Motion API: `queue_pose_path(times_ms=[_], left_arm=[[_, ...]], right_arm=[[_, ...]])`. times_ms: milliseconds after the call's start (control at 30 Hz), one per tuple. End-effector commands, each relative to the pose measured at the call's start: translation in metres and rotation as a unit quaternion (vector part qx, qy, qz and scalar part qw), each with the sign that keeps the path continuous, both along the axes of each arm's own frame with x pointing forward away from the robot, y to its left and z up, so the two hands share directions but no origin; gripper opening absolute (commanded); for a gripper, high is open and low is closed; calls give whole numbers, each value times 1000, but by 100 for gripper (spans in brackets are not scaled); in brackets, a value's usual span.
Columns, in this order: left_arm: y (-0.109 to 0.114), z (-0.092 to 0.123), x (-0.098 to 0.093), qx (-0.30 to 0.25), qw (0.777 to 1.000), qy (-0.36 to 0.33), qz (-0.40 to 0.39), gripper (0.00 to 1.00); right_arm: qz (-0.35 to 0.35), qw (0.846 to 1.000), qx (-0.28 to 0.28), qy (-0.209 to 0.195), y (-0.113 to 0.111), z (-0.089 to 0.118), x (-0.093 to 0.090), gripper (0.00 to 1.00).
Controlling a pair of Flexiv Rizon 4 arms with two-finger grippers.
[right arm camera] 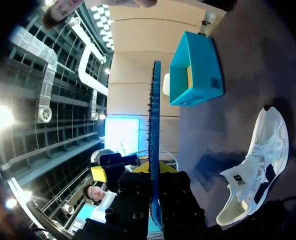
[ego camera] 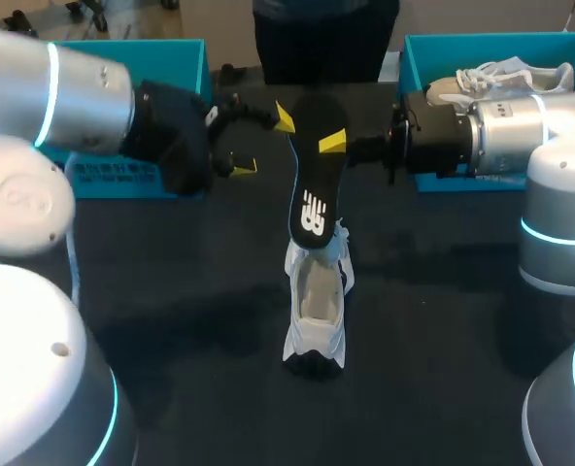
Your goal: Take the shoe out of the shoebox, open the shoe tongue, remove and reinsert the insole, then place the shoe into the shoebox
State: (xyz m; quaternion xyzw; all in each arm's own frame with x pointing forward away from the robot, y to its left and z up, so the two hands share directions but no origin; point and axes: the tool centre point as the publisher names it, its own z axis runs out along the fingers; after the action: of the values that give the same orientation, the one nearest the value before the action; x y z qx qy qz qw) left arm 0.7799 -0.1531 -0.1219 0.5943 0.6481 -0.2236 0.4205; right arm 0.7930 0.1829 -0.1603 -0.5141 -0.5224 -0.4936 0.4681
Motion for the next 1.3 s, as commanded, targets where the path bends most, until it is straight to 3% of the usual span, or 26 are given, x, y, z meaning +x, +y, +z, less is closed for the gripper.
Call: queue_pose_path(times_ms=[33, 300, 600, 833, 1300], left_arm=[[-3, 4, 4, 83, 996, 19, 15, 100], [-3, 4, 4, 83, 996, 19, 15, 100], [-16, 26, 12, 260, 965, 24, 11, 100], [-25, 27, 19, 339, 941, 19, 13, 100], [-25, 27, 19, 339, 941, 19, 13, 100]], right_arm=[[6, 1000, -2, 2, 4, -1, 4, 0], [16, 1000, -9, 6, 6, -2, 4, 0], [20, 1000, -11, 10, 9, -9, -4, 0], [20, 1000, -13, 10, 11, -9, -7, 0], [26, 999, -20, 9, 14, -7, -3, 0]])
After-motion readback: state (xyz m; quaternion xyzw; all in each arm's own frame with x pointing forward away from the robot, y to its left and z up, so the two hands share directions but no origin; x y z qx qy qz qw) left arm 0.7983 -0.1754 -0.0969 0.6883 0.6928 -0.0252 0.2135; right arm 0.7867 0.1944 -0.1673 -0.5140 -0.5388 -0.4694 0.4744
